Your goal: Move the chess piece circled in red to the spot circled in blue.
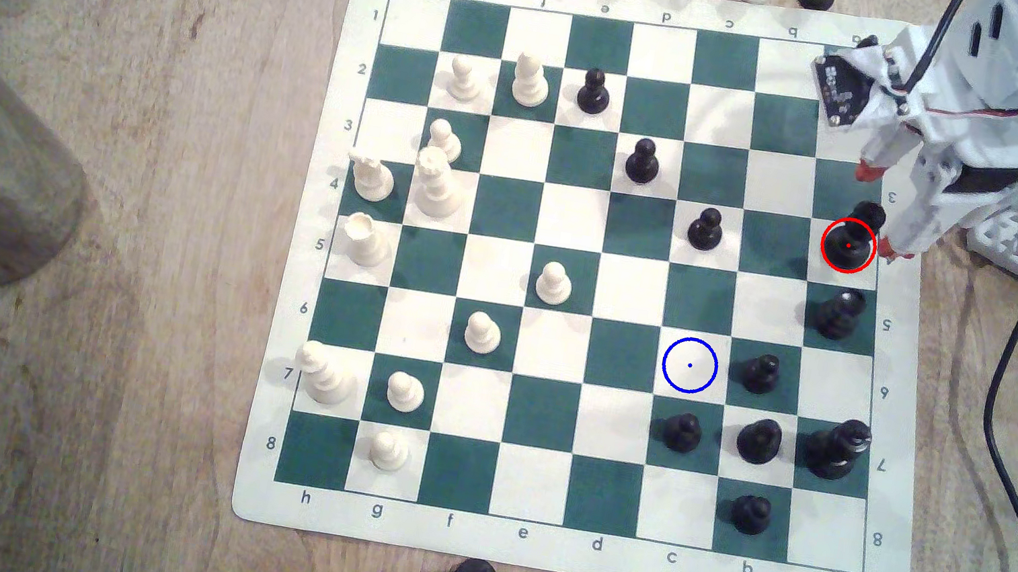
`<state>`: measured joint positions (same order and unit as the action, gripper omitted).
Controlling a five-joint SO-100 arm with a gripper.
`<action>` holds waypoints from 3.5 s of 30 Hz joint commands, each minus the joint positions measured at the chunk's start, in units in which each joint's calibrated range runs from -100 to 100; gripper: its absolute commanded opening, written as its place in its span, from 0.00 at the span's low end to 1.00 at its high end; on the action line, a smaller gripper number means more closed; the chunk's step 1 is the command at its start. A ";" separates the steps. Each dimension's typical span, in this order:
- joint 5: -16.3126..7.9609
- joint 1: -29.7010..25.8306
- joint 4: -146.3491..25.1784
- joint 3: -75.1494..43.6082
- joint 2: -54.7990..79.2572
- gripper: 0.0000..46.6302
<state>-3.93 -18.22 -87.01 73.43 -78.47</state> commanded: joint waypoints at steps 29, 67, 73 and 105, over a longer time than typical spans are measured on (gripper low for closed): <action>-0.34 -2.08 3.97 2.54 0.62 0.04; -2.20 -13.27 16.25 -54.75 58.77 0.01; -2.20 -13.35 18.87 -57.65 66.24 0.01; -1.61 -11.78 21.82 -59.92 74.14 0.01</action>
<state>-5.89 -30.24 -65.82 18.03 -2.89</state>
